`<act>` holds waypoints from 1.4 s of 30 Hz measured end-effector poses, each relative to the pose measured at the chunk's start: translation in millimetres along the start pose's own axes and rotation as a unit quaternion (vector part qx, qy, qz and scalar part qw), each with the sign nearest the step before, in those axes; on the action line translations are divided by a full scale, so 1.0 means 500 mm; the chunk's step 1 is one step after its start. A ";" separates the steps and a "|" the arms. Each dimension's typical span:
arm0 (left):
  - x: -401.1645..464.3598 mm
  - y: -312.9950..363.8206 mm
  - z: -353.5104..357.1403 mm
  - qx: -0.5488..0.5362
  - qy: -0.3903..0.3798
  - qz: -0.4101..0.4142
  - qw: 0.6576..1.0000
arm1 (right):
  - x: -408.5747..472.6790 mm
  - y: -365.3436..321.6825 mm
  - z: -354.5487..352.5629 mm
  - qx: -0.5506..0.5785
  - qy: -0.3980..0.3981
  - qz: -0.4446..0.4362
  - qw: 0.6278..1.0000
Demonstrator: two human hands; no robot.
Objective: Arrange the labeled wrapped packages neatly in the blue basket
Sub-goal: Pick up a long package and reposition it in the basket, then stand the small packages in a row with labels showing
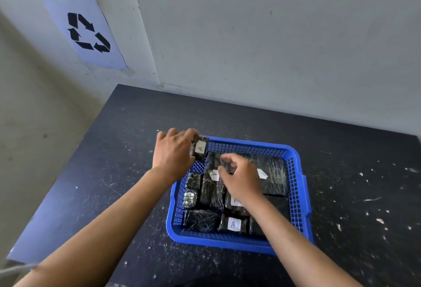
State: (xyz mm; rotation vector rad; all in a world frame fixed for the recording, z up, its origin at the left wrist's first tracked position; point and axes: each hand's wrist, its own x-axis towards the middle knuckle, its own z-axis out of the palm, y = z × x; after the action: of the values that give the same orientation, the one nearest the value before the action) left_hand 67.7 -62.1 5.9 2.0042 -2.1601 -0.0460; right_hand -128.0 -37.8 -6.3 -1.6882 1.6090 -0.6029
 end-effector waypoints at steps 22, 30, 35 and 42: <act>-0.065 0.023 -0.030 -0.298 -0.088 -0.074 0.948 | 0.039 -0.055 -0.020 0.291 -0.122 0.212 0.925; -0.072 -0.009 0.004 -0.133 -0.033 -0.056 0.989 | 0.083 -0.045 -0.007 -0.033 -0.090 0.112 0.989; -0.124 -0.021 0.055 -0.115 -0.095 -0.075 0.986 | 0.095 -0.057 0.036 0.042 -0.095 0.202 0.974; -0.116 -0.019 0.065 -0.066 -0.085 -0.084 0.991 | 0.092 -0.070 0.062 -0.163 -0.279 0.052 0.945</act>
State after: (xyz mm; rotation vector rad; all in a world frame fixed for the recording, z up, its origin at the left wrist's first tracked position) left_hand 75.4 -9.1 -34.4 2.1696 -2.0151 -0.3878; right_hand -76.6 -78.6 -5.6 -1.7810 1.4084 0.2059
